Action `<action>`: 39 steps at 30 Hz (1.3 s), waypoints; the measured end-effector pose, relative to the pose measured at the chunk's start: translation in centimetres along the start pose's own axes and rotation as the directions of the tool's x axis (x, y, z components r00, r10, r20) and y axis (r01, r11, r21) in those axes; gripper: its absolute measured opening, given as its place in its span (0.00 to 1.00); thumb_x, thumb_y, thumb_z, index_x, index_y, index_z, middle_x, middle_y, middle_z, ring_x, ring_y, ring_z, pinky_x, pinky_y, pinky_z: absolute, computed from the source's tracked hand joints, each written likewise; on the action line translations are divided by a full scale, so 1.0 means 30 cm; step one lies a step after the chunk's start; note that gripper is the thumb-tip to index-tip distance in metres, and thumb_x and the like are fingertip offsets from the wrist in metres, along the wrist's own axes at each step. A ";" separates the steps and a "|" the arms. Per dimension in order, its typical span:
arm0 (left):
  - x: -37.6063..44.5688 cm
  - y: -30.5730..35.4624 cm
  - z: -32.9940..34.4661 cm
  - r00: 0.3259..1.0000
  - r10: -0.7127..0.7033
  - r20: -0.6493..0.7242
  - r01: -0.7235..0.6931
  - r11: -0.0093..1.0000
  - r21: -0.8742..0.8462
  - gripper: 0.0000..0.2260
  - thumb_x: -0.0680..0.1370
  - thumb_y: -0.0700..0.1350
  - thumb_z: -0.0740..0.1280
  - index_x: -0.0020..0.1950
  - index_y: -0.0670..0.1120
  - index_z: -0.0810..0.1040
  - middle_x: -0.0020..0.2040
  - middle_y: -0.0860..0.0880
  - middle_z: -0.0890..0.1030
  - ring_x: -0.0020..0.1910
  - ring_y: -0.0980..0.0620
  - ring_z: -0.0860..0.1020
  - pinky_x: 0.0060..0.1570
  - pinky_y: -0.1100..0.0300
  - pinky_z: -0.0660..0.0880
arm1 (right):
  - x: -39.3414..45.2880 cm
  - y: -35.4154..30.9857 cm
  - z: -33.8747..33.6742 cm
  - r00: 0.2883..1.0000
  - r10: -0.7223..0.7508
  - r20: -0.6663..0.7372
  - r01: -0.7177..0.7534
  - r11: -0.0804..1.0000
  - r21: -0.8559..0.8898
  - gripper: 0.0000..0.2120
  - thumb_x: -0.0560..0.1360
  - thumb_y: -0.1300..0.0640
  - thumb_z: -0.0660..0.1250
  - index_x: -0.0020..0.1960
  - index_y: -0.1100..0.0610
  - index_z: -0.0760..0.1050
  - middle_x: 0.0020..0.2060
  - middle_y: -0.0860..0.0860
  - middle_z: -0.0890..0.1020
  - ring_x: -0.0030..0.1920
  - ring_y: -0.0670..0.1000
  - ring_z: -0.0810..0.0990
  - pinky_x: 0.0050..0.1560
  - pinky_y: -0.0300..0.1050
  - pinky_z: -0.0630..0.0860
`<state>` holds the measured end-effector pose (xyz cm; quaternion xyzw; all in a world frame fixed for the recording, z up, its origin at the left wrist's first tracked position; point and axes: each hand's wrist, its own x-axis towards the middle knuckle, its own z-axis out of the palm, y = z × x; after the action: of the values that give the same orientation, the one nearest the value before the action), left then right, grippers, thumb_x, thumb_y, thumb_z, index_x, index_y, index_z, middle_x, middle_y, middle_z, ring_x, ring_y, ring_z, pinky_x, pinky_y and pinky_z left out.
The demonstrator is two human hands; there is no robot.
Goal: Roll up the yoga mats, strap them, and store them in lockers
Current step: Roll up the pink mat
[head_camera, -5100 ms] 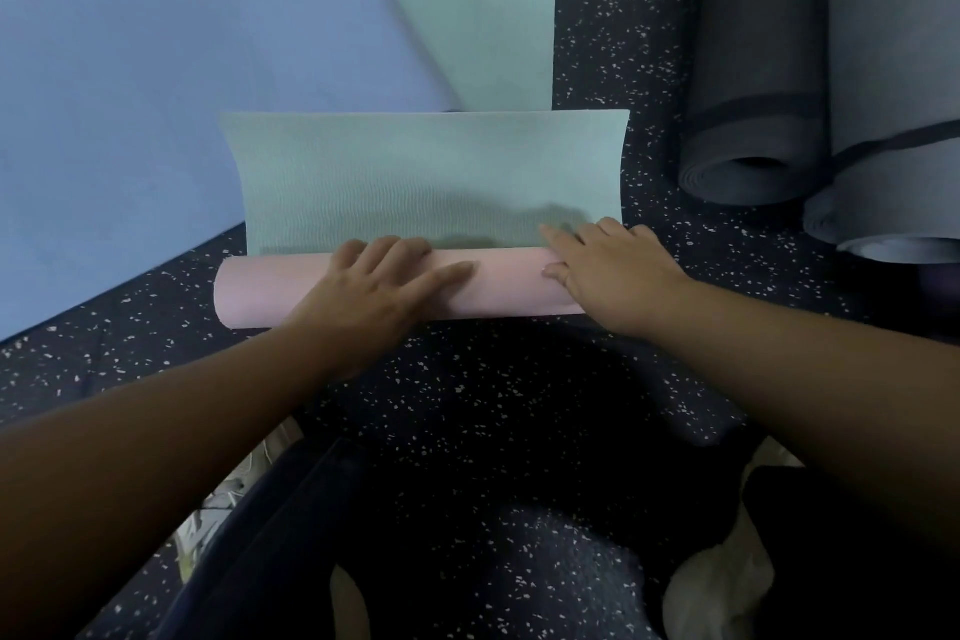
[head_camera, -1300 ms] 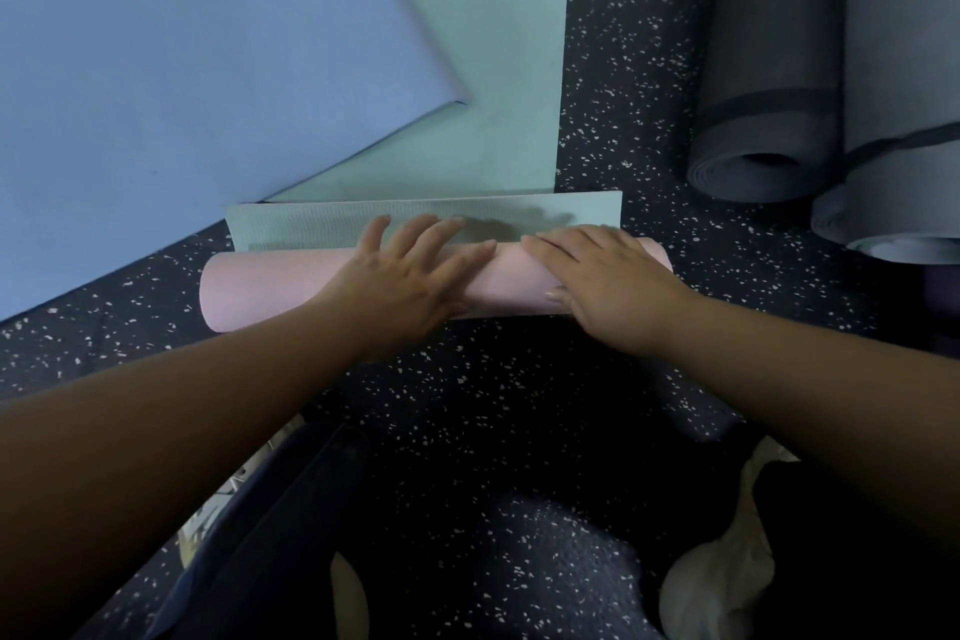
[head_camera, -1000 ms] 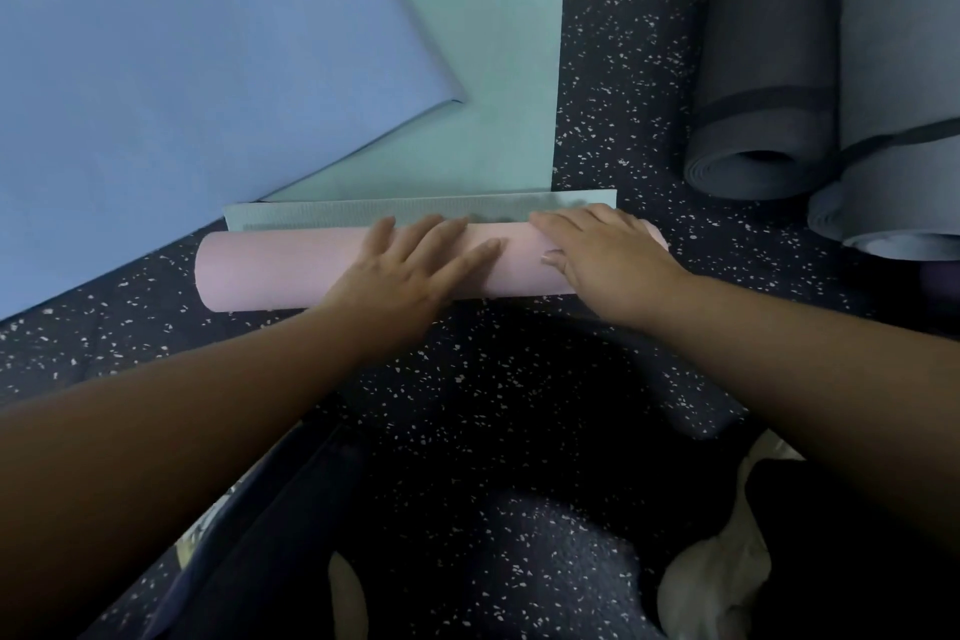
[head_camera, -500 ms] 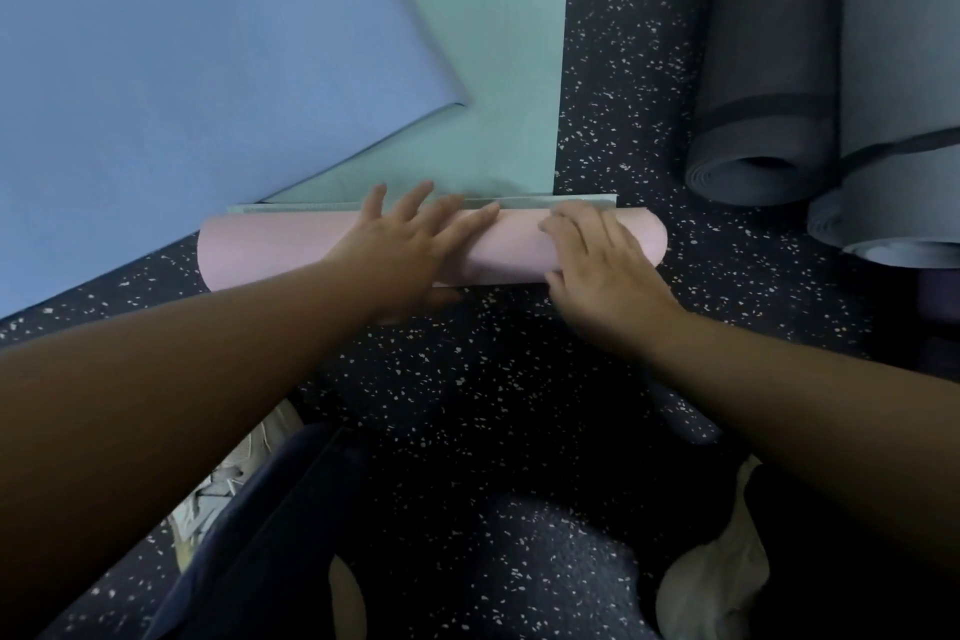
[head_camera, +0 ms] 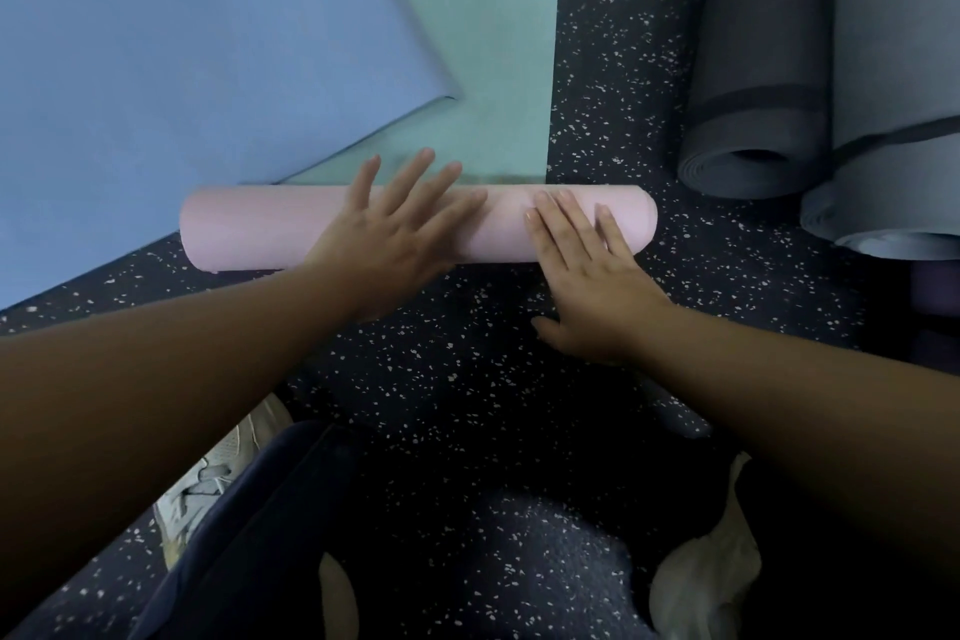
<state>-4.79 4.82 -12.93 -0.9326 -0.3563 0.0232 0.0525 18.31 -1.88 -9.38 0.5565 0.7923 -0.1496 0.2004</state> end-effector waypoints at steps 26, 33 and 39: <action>0.052 -0.004 -0.071 0.921 -0.212 0.327 0.246 0.967 -0.065 0.40 0.75 0.50 0.67 0.76 0.58 0.42 0.63 0.45 0.68 0.58 0.42 0.70 0.53 0.49 0.69 | 0.073 0.029 -0.067 0.998 0.069 -0.002 -0.069 0.991 0.118 0.45 0.74 0.48 0.62 0.77 0.54 0.33 0.77 0.48 0.36 0.76 0.51 0.35 0.74 0.59 0.38; -0.004 0.024 -0.082 0.931 -0.189 0.313 0.235 0.965 -0.117 0.40 0.74 0.49 0.66 0.75 0.61 0.41 0.62 0.48 0.68 0.58 0.43 0.69 0.55 0.50 0.67 | 0.052 0.136 -0.081 0.987 0.130 0.099 -0.142 0.982 0.126 0.42 0.76 0.44 0.63 0.77 0.47 0.38 0.78 0.47 0.45 0.77 0.50 0.42 0.73 0.64 0.38; -0.120 0.058 -0.016 0.992 -0.105 0.075 0.119 0.971 -0.209 0.45 0.57 0.48 0.79 0.70 0.55 0.62 0.49 0.41 0.77 0.45 0.39 0.77 0.46 0.46 0.73 | -0.057 0.090 0.002 0.992 0.107 0.064 -0.109 0.993 0.035 0.40 0.73 0.42 0.65 0.75 0.53 0.49 0.68 0.54 0.62 0.67 0.56 0.61 0.69 0.56 0.62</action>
<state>-6.28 1.08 -12.62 -0.9100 -0.4104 0.0114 -0.0575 21.38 -2.40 -8.63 0.5975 0.7514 -0.1709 0.2220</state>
